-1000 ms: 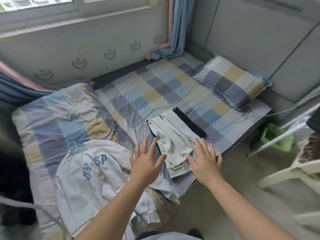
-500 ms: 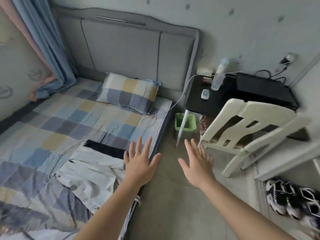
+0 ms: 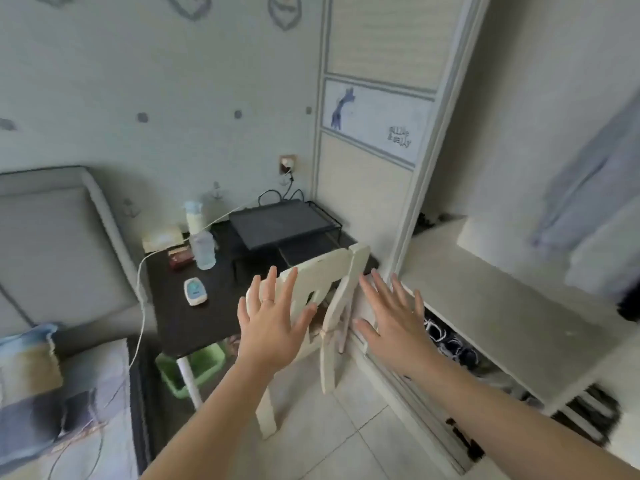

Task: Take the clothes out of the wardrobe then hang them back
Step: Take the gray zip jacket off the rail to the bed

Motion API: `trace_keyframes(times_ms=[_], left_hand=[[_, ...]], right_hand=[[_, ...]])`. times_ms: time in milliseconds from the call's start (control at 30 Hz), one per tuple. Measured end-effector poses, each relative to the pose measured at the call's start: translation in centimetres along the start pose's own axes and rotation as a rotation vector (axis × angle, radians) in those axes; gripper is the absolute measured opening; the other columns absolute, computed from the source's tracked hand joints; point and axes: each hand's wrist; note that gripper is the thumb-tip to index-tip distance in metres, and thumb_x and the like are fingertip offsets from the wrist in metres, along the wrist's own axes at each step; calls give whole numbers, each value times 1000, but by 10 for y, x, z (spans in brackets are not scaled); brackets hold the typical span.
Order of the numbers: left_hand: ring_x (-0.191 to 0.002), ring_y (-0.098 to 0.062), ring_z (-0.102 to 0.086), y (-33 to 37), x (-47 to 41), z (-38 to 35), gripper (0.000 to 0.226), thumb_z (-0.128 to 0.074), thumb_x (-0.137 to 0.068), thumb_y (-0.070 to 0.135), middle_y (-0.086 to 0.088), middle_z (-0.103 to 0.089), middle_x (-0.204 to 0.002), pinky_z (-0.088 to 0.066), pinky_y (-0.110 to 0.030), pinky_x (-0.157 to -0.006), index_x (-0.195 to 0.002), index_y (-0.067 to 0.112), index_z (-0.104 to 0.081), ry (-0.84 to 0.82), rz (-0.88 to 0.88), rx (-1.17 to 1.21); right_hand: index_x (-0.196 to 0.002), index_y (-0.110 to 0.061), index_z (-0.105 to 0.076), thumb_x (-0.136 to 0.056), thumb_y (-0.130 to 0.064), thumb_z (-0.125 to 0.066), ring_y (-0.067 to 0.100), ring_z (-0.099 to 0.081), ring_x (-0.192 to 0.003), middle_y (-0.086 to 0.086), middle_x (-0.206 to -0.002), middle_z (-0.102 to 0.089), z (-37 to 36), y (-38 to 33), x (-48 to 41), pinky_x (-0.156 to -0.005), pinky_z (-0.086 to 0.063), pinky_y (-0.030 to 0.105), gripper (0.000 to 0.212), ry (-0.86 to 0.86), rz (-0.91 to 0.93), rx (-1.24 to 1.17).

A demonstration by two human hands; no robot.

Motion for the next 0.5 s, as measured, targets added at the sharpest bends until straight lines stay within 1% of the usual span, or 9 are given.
trace_keyframes(times_ms=[100, 200, 300, 367, 400, 433, 500], left_hand=[[-153, -18, 18, 33, -68, 11, 70, -17, -94, 73, 9, 9, -168, 6, -49, -123, -156, 47, 2, -12, -188, 68], [-153, -17, 15, 80, -132, 31, 76, -12, -87, 80, 9, 5, -168, 4, -49, -122, -156, 49, -2, 17, -331, 178], [-153, -17, 16, 132, -189, 47, 80, -8, -84, 82, 11, 7, -167, 4, -50, -122, -156, 49, -1, 39, -491, 207], [-153, -17, 15, 169, -222, 54, 79, -6, -84, 83, 11, 7, -168, 4, -49, -122, -156, 50, 0, 71, -566, 216], [-153, -17, 13, 189, -239, 57, 80, -5, -83, 83, 11, 5, -168, 3, -49, -122, -155, 51, 0, 94, -600, 222], [-153, -17, 12, 210, -254, 60, 80, -5, -82, 83, 11, 4, -168, 2, -49, -122, -155, 51, -1, 115, -634, 229], [-153, -18, 12, 253, -283, 66, 80, -4, -82, 83, 10, 3, -168, 2, -49, -122, -155, 51, -1, 136, -704, 240]], right_hand=[[-153, -41, 11, -100, -56, -28, 18, 17, -150, -15, -162, 16, 36, 21, -25, -118, 10, 53, 67, 83, -123, 41], [-152, -44, 15, -96, -60, -21, 14, 25, -147, -18, -160, 21, 83, 38, -50, -117, 16, 48, 68, 194, -225, 52], [-153, -42, 12, -97, -60, -23, 11, 26, -146, -21, -158, 23, 137, 56, -69, -116, 16, 45, 68, 307, -292, 81], [-153, -42, 10, -90, -67, -14, 12, 22, -148, -22, -158, 21, 169, 73, -81, -116, 15, 43, 71, 406, -319, 137], [-153, -42, 10, -86, -68, -8, 14, 20, -149, -21, -159, 20, 186, 83, -86, -118, 13, 45, 74, 449, -339, 179], [-153, -42, 11, -86, -68, -7, 15, 20, -149, -20, -160, 19, 205, 94, -92, -119, 11, 48, 74, 477, -361, 219], [-154, -40, 11, -94, -62, -18, 16, 20, -149, -18, -161, 19, 241, 116, -100, -119, 11, 50, 70, 516, -390, 277]])
Point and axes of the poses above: each hand's wrist, its own x-axis away from the middle knuckle, its own z-axis out of the back of the hand, y = z × x
